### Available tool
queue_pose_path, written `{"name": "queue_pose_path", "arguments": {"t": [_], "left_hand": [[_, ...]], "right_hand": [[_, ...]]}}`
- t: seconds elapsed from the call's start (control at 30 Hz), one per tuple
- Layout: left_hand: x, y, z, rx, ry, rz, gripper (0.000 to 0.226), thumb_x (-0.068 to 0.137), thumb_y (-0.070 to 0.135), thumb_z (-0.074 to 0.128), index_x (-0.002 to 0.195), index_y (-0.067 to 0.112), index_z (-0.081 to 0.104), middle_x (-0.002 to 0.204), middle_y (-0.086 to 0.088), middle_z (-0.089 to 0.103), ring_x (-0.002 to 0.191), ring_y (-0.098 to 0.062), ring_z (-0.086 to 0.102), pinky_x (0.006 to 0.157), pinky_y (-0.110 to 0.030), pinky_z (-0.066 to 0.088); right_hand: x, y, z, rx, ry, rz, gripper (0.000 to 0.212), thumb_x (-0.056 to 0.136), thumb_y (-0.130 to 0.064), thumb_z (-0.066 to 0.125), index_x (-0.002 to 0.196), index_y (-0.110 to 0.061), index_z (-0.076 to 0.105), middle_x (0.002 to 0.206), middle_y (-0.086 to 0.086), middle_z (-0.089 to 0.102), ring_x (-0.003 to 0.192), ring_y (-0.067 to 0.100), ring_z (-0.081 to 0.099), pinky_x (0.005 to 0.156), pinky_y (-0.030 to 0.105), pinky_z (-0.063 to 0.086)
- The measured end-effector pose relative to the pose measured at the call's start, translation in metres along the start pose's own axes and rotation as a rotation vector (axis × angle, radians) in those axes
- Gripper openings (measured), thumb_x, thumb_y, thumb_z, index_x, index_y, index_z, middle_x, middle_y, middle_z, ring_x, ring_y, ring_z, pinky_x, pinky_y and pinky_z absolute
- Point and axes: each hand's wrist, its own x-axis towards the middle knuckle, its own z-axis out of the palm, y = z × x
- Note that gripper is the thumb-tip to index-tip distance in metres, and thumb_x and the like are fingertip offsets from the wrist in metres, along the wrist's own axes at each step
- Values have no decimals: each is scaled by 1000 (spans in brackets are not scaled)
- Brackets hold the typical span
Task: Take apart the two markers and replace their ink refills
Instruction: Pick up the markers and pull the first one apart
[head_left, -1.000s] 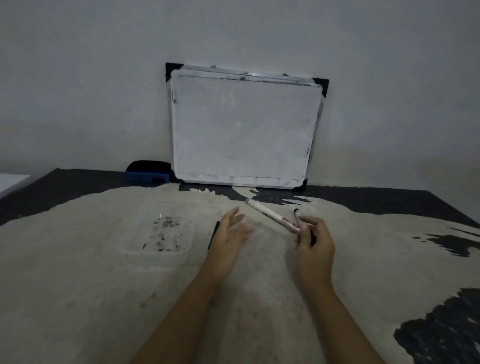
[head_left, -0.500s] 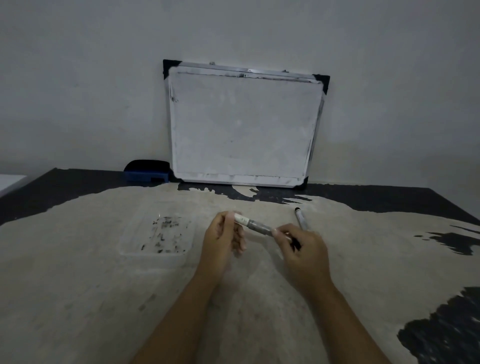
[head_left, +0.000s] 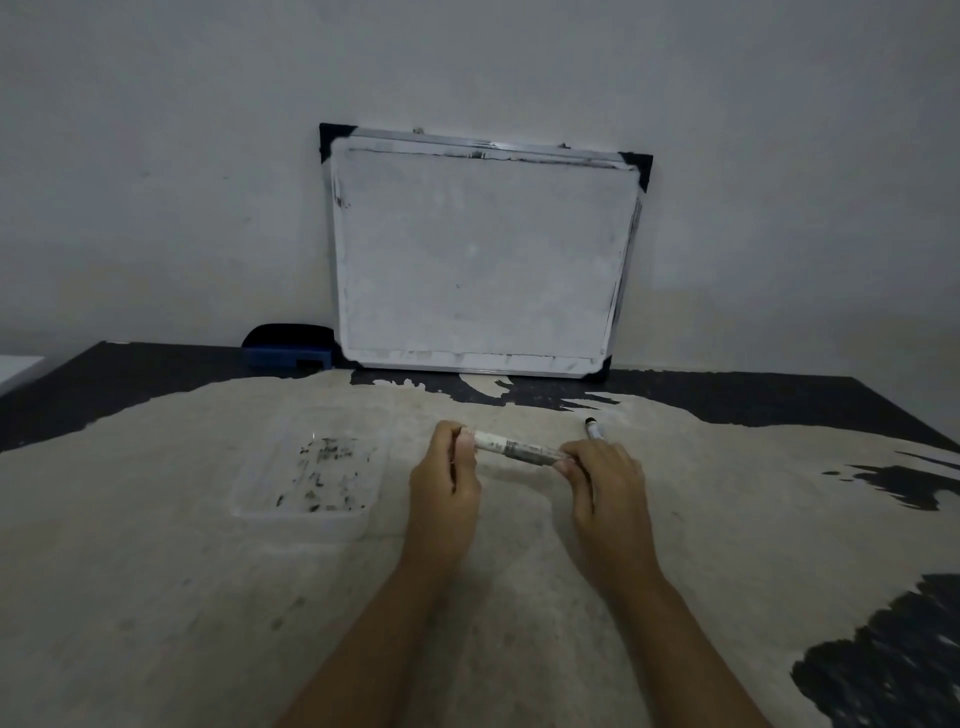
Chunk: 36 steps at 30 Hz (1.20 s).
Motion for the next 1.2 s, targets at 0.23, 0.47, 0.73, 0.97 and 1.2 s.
{"name": "queue_pose_path", "arguments": {"t": [0.23,0.47,0.73,0.97,1.2], "left_hand": [[-1,16,-4,-177,50,-136,34,96,25,36,64,15,42,50,-7,32,39,-12,30,35,-21,28],[-1,11,-3,-30,43,-73,27,91,23,49,66,11,50,53,0,40,43,-7,34,39,-13,29],[-8,1,6,650,-129,124,21,87,30,52,97,18,66,101,4,57,92,-11,54,86,-23,33],[-7,-2,4,798,-135,55,27,85,34,50,105,20,62,110,1,51,104,-15,48,91,-28,31],[-6,-2,4,777,-142,52,29,84,37,52,107,20,61,110,3,51,104,-13,49,92,-27,31]], "right_hand": [[1,1,1,51,15,-51,28,89,-33,40,89,-15,63,81,-10,54,78,-6,35,86,33,42],[1,7,-1,-128,151,49,15,79,-14,70,91,-18,63,82,-5,62,81,16,53,84,25,28],[4,13,-5,-162,262,293,15,80,-12,67,94,-13,61,82,2,61,82,23,52,81,31,28],[4,14,-2,-174,223,264,14,81,-17,67,94,-15,61,82,-1,61,81,17,49,84,30,27],[4,12,-2,-163,199,228,21,77,-14,72,95,-16,63,87,-4,58,84,16,50,88,33,31]]}}
